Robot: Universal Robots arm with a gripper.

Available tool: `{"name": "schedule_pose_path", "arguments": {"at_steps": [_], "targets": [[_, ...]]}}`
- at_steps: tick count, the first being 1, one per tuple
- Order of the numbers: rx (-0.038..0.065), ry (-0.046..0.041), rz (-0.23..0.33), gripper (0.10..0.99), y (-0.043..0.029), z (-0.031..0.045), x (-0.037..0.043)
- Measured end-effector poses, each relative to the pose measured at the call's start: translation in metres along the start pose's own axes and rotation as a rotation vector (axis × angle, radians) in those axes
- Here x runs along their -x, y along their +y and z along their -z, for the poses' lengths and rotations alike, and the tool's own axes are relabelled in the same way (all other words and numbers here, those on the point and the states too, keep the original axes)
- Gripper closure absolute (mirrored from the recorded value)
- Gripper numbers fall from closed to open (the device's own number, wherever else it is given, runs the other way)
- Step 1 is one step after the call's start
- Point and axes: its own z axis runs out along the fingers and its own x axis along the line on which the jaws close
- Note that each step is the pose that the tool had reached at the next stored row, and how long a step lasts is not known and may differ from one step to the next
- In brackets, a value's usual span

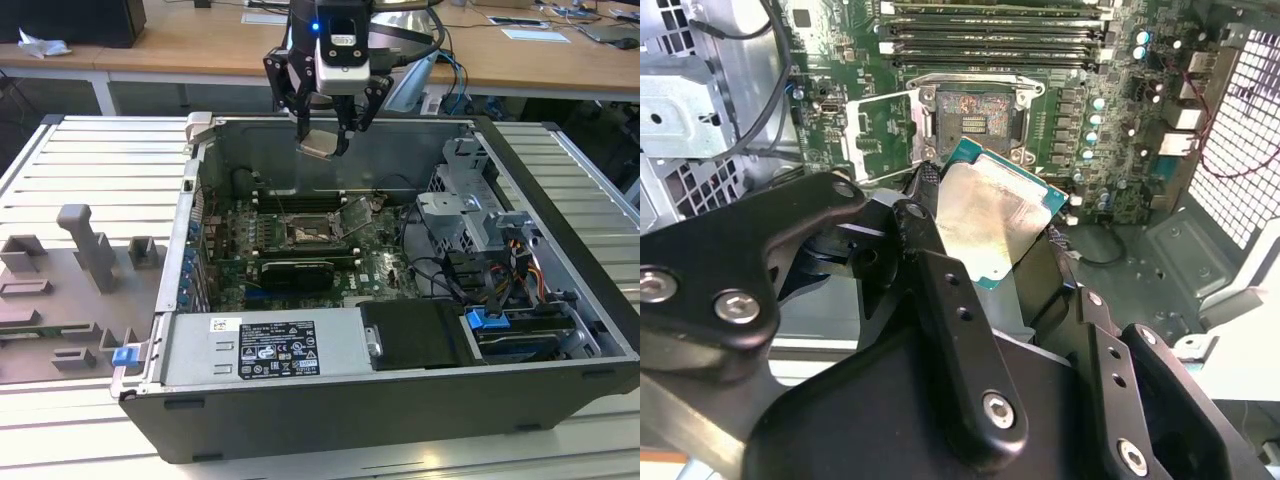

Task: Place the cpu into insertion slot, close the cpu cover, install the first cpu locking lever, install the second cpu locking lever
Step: 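Place the cpu into insertion slot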

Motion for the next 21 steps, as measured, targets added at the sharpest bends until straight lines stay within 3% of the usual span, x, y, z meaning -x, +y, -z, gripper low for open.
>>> {"name": "schedule_pose_path", "arguments": {"at_steps": [21], "targets": [[0.002, -0.0107, -0.119, 0.545, -0.0001, -0.001, 0.0]]}}
